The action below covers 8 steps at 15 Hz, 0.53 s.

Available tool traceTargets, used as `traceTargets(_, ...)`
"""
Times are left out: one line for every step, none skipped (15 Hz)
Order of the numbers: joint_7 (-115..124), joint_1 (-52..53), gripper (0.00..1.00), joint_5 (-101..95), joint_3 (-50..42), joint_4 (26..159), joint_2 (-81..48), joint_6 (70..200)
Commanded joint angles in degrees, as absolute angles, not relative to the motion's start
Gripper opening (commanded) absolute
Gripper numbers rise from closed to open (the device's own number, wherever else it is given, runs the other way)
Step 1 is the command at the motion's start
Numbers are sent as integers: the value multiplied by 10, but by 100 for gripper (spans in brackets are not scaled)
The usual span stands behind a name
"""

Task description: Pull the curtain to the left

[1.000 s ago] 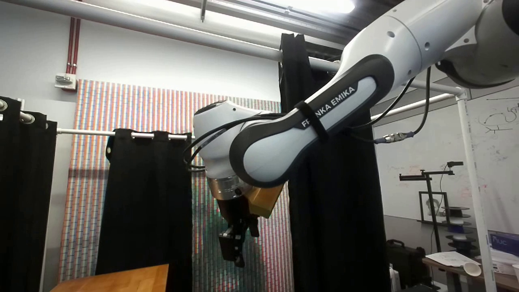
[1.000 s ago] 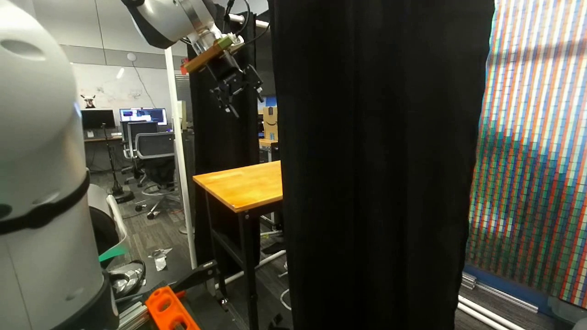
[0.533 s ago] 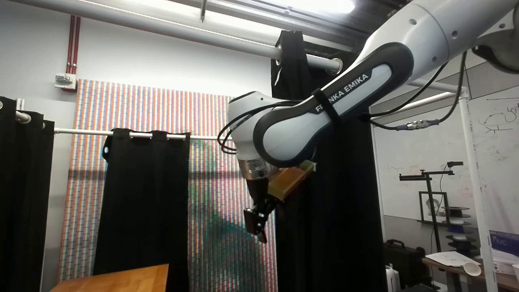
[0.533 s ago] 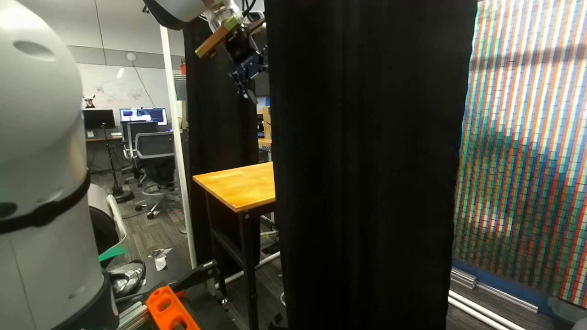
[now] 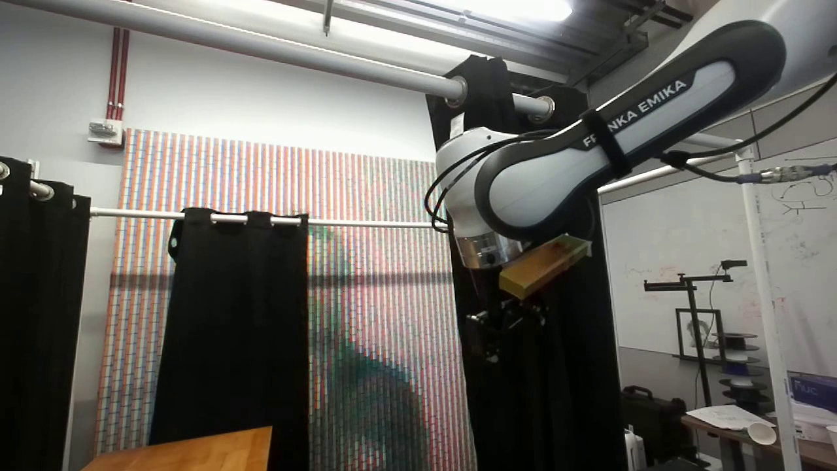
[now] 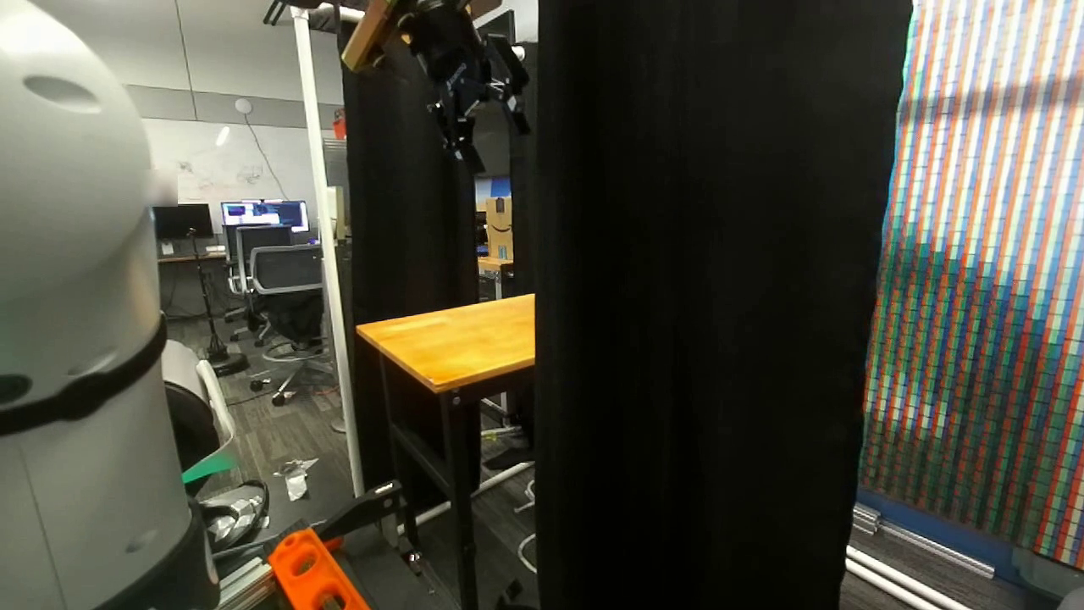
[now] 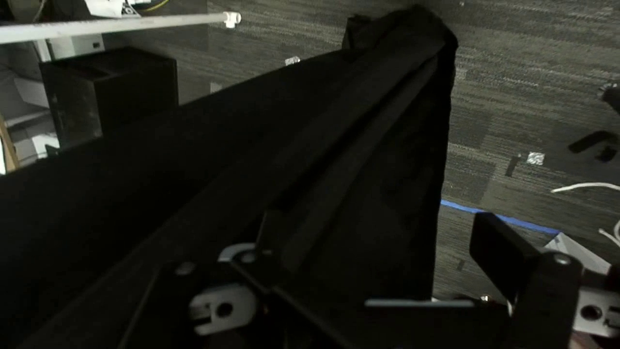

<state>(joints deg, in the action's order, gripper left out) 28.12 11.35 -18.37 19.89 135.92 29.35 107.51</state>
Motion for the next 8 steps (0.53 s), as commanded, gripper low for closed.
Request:
traceTargets(267,120,100,-121,174,1398,374,1046)
traceTargets(262,118,100,-105,166,1404,392,1039)
traceTargets(259,116,100,-93,160,1411,408,1035)
traceTargets(255,111,100,-84,152,1419,426,1036)
traceTargets(244,110,100,-78,143,1428,443,1039)
traceTargets(222,110,100,-79,131,1439,459,1052)
traceTargets(201,109,100,-78,120,1448,473,1059)
traceTargets(188,105,100,-76,109,1452,483,1060)
